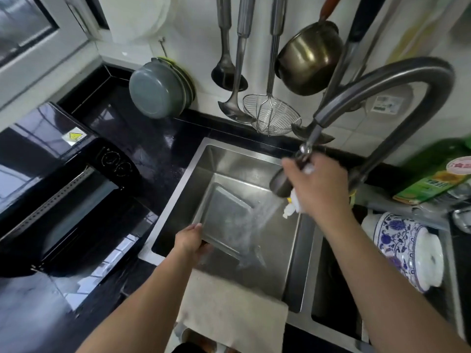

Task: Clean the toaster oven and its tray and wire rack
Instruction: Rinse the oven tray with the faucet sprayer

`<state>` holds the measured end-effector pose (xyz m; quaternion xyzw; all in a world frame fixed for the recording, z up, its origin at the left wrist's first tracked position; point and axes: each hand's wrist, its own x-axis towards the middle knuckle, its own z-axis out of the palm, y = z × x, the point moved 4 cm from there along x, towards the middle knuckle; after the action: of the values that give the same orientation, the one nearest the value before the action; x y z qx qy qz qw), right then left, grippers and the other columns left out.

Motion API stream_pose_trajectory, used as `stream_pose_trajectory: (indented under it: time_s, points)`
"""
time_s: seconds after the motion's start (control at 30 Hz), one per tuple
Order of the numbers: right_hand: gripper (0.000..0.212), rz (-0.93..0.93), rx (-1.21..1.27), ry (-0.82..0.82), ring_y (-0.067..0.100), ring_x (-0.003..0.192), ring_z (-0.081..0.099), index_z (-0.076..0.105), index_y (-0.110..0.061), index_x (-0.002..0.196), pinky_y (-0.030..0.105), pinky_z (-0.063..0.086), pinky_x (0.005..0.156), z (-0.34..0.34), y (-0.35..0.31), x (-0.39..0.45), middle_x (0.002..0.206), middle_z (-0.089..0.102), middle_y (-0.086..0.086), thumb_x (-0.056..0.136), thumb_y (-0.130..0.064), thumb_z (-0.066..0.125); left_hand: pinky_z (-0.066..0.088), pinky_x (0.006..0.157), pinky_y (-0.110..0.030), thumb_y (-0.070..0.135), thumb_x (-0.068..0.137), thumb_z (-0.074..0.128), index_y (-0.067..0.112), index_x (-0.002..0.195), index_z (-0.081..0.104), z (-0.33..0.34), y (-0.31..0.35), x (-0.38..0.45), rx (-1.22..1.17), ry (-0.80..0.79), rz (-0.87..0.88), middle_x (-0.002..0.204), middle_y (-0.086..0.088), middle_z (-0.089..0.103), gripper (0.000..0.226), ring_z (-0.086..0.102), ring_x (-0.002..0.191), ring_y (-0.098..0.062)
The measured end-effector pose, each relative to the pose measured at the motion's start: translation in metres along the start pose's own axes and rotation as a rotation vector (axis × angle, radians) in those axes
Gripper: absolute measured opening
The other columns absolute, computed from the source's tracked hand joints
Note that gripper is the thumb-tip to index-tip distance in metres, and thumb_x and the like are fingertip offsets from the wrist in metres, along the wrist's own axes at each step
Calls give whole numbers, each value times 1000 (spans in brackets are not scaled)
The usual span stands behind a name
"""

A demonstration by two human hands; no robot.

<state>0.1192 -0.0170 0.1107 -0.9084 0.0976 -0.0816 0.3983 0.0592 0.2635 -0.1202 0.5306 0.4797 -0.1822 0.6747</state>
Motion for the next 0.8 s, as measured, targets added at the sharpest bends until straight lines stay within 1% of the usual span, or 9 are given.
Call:
stream_pose_trajectory:
  time_s: [0.1, 0.17, 0.23, 0.3, 0.37, 0.47, 0.57, 0.67, 0.8]
  points:
    - [34, 103, -182, -174, 2, 67, 59, 58, -28, 76, 21, 40, 52, 31, 21, -21, 72, 60, -14, 87, -60, 62, 59, 94, -56, 14, 105, 60, 12, 129, 67, 1, -3, 4, 2, 6, 28, 125, -21, 70, 25, 69, 113, -38]
    - [37, 159, -197, -277, 10, 69, 59, 57, -27, 76, 26, 42, 55, 53, 23, -23, 74, 61, -9, 87, -62, 61, 58, 96, -58, 17, 107, 58, 13, 135, 63, 3, -7, 4, -3, 13, 29, 129, -20, 66, 29, 66, 116, -39]
    - [40, 166, -153, -329, 9, 64, 59, 56, -25, 72, 23, 39, 51, 69, 17, -20, 69, 61, -9, 86, -62, 62, 59, 92, -57, 17, 107, 57, 14, 132, 64, 5, -10, 5, -3, 9, 17, 127, -20, 66, 25, 67, 115, -40]
    - [42, 149, -94, -326, 10, 62, 60, 57, -22, 70, 23, 38, 49, 81, 12, -15, 66, 62, -8, 85, -61, 63, 61, 89, -55, 13, 109, 53, 12, 116, 68, 11, -12, 8, -23, -28, 2, 122, -22, 68, 17, 69, 111, -40]
    - [43, 149, -89, -290, 11, 62, 60, 55, -21, 67, 23, 38, 49, 86, 14, -7, 66, 62, -7, 85, -60, 62, 66, 76, -48, 10, 110, 48, 11, 106, 68, 18, -15, 9, -38, -49, -1, 115, -20, 70, 20, 71, 100, -36]
    - [41, 168, -162, -235, 11, 64, 60, 57, -21, 75, 23, 43, 51, 88, 20, 11, 69, 61, -5, 89, -60, 59, 64, 56, -38, 7, 110, 47, 12, 104, 69, 27, -18, 6, -45, -67, -6, 101, -14, 73, 23, 72, 88, -30]
    - [34, 126, -173, -164, 10, 67, 61, 60, -23, 81, 24, 46, 55, 83, 25, 34, 72, 61, -8, 92, -56, 59, 66, 68, -43, 6, 109, 47, 14, 108, 70, 25, -23, 4, -48, -83, -30, 101, -13, 75, 25, 74, 91, -31]
    - [37, 118, -237, -122, 6, 59, 55, 56, -22, 70, 21, 38, 51, 67, 38, 37, 65, 56, -13, 90, -52, 62, 64, 82, -50, 9, 110, 47, 20, 112, 69, 19, -23, 2, -26, -101, -34, 112, -14, 72, 25, 73, 99, -34]
    - [43, 136, -356, -180, 9, 52, 57, 55, -21, 60, 20, 30, 44, 61, 48, 13, 55, 55, -9, 85, -54, 66, 63, 87, -51, 13, 109, 52, 29, 104, 68, 17, -14, 2, 18, -85, 3, 103, -9, 76, 24, 77, 91, -32]
